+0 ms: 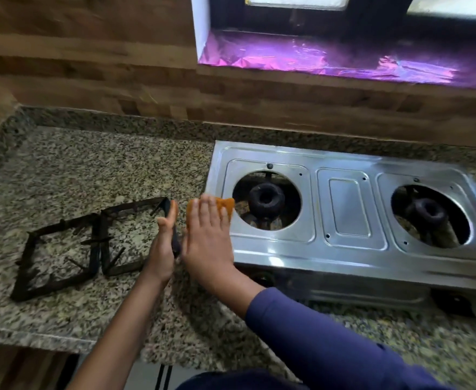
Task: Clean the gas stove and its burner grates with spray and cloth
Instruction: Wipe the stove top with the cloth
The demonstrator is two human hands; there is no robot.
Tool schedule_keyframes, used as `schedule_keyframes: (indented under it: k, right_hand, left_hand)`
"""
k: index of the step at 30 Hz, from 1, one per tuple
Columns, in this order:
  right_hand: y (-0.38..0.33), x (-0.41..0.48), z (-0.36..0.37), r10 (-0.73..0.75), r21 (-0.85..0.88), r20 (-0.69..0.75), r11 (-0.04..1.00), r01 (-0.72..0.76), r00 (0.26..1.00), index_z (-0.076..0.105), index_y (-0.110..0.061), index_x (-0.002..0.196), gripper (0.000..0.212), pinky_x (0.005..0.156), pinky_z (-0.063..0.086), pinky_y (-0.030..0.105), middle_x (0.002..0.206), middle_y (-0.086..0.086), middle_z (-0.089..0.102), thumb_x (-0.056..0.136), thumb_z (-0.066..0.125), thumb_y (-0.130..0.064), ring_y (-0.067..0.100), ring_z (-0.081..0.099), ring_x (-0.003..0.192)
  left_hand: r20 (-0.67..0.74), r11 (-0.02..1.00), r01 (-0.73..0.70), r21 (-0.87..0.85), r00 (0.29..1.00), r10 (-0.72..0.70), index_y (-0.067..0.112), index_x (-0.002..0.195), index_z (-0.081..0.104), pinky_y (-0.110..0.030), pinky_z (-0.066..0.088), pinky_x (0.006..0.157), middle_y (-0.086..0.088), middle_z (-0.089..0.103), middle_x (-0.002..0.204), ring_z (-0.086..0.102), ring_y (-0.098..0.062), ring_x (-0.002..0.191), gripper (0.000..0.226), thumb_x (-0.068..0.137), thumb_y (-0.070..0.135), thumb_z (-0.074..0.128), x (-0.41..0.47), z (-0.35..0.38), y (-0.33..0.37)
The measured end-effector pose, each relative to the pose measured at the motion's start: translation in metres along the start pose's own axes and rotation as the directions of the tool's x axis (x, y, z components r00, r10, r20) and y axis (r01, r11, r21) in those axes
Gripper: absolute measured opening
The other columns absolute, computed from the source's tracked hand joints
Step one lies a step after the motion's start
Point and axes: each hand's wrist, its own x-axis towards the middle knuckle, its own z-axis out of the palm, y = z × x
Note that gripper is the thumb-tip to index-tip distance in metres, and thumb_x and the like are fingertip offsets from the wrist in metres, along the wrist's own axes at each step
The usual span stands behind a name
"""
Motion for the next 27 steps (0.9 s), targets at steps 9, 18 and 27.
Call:
schedule_keyframes:
  k: [9,18,27]
  right_hand:
    - [0.069,-0.041,-0.02,-0.328,0.116,0.018,0.939,0.323,0.945,0.03,-0.015,0.152,0.058,0.122,0.008,0.036,0.16,0.004,0.025,0.098,0.037,-0.036,0.02,0.018,0.149]
    - [0.22,-0.117,-0.08,0.117,0.057,-0.027,0.992,-0.115,0.993,0.024,-0.026,0.151,0.059,0.123,0.011,0.036,0.16,-0.007,0.018,0.095,0.028,-0.046,0.011,0.015,0.149]
    - [0.084,-0.021,-0.032,-0.303,0.018,0.111,0.953,0.303,0.946,0.02,-0.015,0.155,0.064,0.123,0.004,0.037,0.162,0.004,0.015,0.097,0.021,-0.041,0.018,0.007,0.151]
  left_hand:
    - [0.158,0.962,-0.124,0.241,0.984,0.087,0.026,0.152,0.026,-0.008,0.01,0.114,0.014,0.018,0.159,0.012,0.004,0.145,0.106,0.071,0.093,0.008,0.014,0.016,0.017]
    - [0.203,0.797,-0.283,0.534,0.958,0.204,0.028,0.155,0.008,-0.031,0.0,0.121,0.015,-0.001,0.162,-0.012,0.003,0.146,0.085,0.087,0.077,0.0,0.013,0.038,-0.004]
    - [0.119,0.991,-0.133,0.015,0.984,0.13,0.034,0.153,-0.004,-0.038,-0.002,0.123,0.019,-0.011,0.161,-0.006,0.003,0.147,0.093,0.078,0.087,0.008,0.014,0.035,-0.01]
